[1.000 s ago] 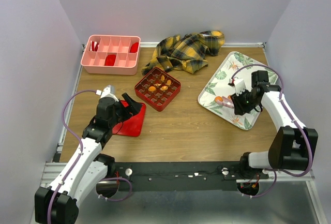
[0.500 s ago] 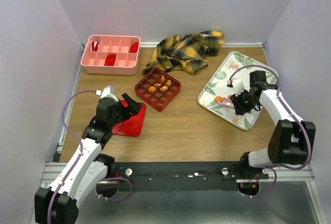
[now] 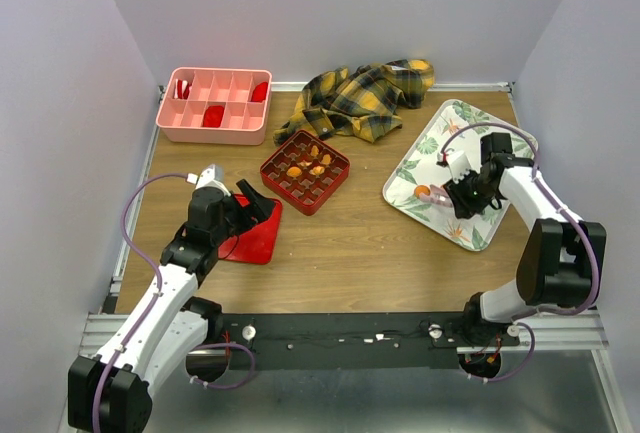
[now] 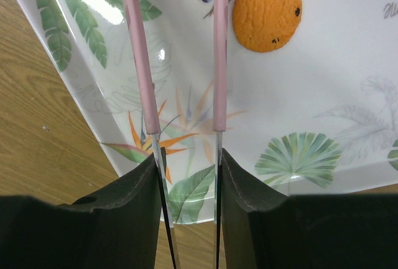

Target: Pack the cookies

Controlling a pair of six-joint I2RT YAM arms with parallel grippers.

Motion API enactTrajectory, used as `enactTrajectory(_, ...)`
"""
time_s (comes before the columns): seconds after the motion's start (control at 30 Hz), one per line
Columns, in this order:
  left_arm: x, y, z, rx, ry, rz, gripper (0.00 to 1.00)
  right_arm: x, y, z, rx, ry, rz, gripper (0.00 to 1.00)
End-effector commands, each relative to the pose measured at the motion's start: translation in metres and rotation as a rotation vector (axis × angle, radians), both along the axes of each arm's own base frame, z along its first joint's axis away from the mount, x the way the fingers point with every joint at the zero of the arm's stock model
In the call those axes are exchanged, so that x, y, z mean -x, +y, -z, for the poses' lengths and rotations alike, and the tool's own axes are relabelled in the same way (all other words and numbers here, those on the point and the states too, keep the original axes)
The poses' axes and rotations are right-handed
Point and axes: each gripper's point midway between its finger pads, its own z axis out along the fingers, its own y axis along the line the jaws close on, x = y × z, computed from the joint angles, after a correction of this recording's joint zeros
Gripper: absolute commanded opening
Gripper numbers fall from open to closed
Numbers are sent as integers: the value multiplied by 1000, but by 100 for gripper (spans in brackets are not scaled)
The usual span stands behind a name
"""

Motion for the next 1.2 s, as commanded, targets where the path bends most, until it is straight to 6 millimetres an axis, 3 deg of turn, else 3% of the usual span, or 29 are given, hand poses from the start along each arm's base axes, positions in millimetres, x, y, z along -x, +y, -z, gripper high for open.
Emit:
enactTrajectory(0.0, -5, -2, -8, 11, -28, 9, 99, -17, -4, -7, 29, -44, -28, 46)
enactTrajectory(0.73, -4, -1, -5, 7, -21, 5, 99, -28, 5, -4, 84, -48, -96, 47)
enactTrajectory(1.17, -5, 0, -6, 6, -23, 4, 99, -27, 4, -9, 102, -72, -115, 36)
